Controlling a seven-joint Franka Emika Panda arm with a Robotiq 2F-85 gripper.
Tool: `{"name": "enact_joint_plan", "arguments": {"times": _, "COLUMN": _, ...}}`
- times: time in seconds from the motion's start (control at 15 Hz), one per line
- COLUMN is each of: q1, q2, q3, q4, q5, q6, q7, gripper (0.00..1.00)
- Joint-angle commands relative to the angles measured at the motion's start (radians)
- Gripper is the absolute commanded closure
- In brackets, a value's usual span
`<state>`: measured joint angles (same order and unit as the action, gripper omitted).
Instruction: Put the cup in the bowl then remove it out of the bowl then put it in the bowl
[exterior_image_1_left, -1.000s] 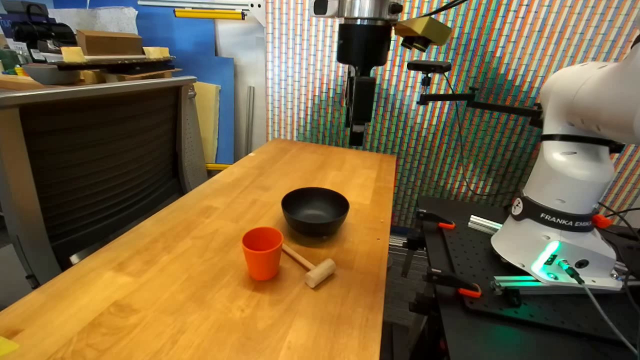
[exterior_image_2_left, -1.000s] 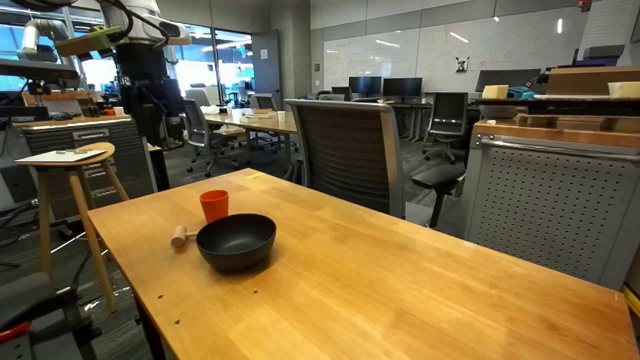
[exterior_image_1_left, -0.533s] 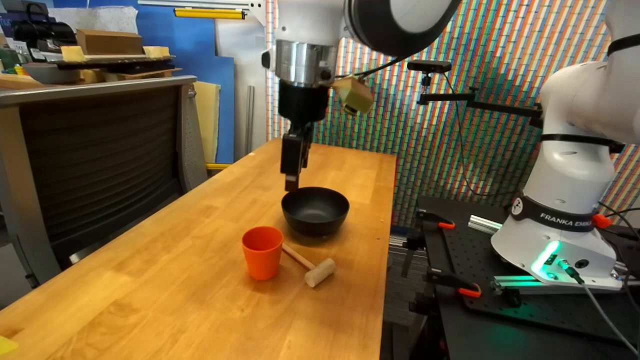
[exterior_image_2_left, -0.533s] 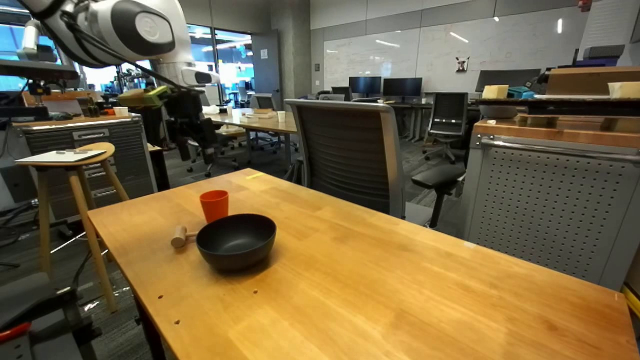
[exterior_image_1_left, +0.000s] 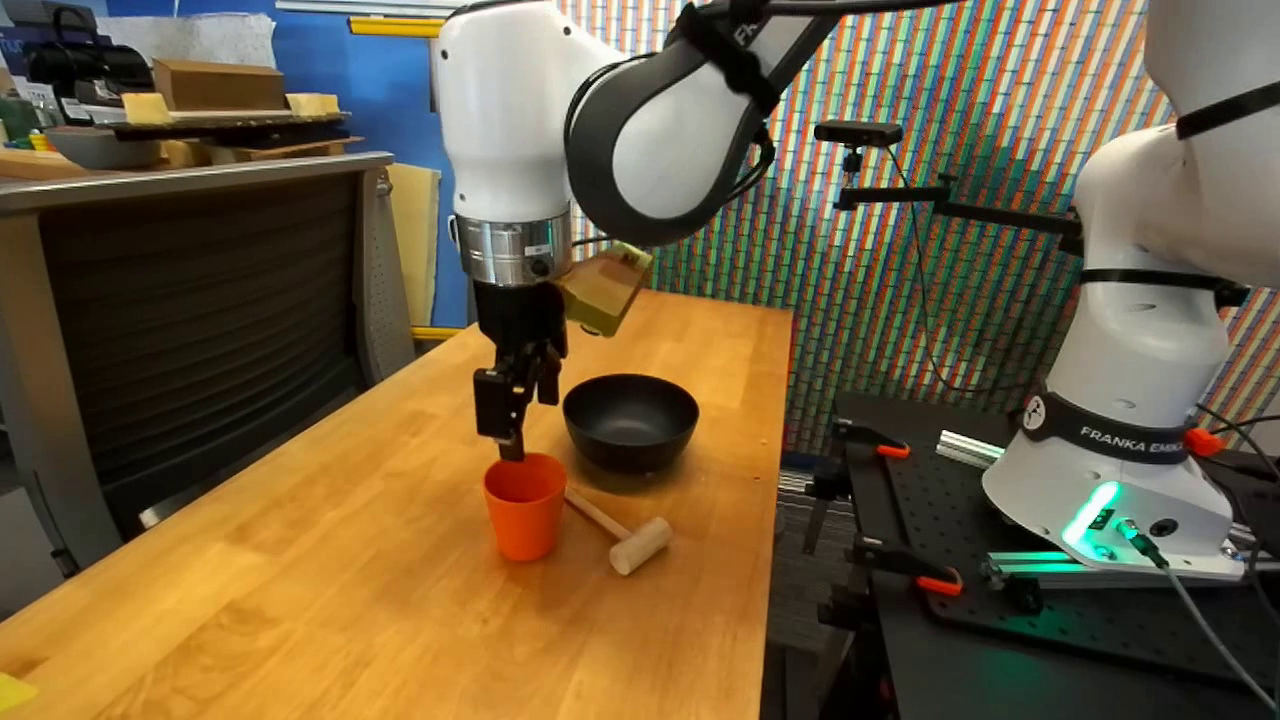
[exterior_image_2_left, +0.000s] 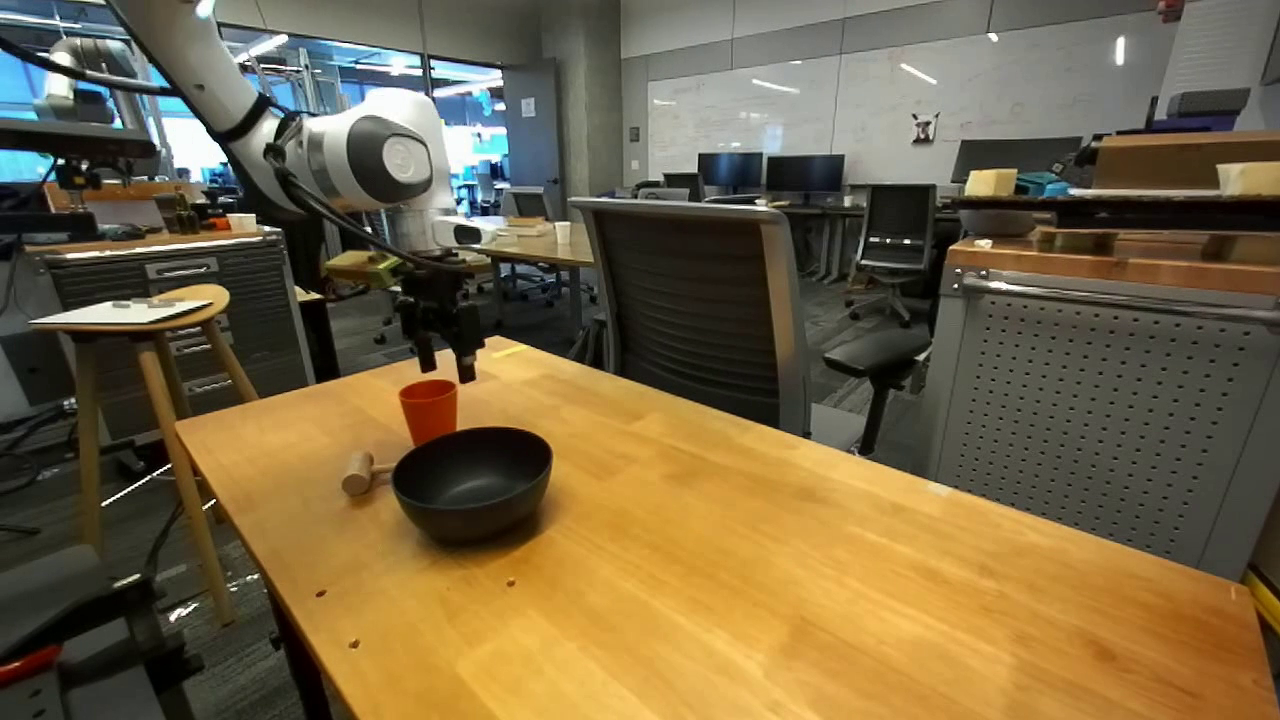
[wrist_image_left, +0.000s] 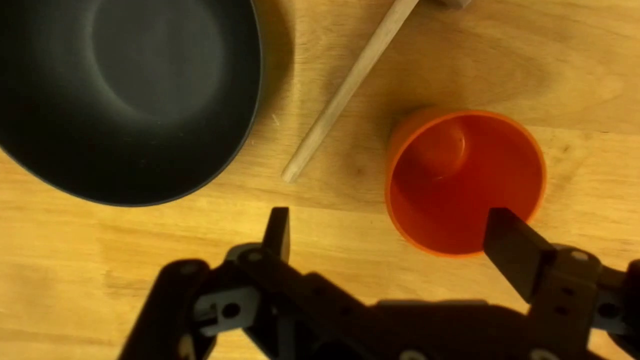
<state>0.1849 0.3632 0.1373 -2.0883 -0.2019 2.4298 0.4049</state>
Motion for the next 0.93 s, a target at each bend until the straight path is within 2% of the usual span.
{"name": "enact_joint_plan", "arguments": {"times": 0.0, "q1": 0.038, "q2": 0.1, "q3": -0.032, "q4": 0.089, "q5": 0.051, "q6": -0.026, "q7": 0.013, "gripper": 0.25}}
{"name": "enact_joint_plan", "arguments": {"times": 0.13, "q1": 0.042, "q2": 0.128, "q3": -0.034, "q4": 0.101, "q5": 0.086, "q6": -0.033, "q7": 0.003, "gripper": 0.34}}
{"name": "enact_joint_plan", "arguments": {"times": 0.4, "q1": 0.046, "q2": 0.149, "q3": -0.034, "q4": 0.111, "q5": 0.138, "q6": -0.044, "q7": -0.006, "gripper": 0.67}}
{"name": "enact_joint_plan", "arguments": {"times": 0.67, "q1": 0.051, "q2": 0.118, "q3": -0.038, "q4": 0.103, "q5": 0.157, "q6": -0.05, "q7": -0.004, "gripper": 0.96}}
{"name": "enact_joint_plan", "arguments": {"times": 0.73, "q1": 0.055, "q2": 0.104, "q3": -0.046, "q4": 0.1, "q5": 0.149, "q6": -0.052, "q7": 0.004, "gripper": 1.0}}
{"name": "enact_joint_plan", "arguments": {"times": 0.87, "q1": 0.064, "q2": 0.052, "q3": -0.075, "q4": 0.086, "q5": 0.118, "q6": -0.053, "q7": 0.033, "gripper": 1.0}}
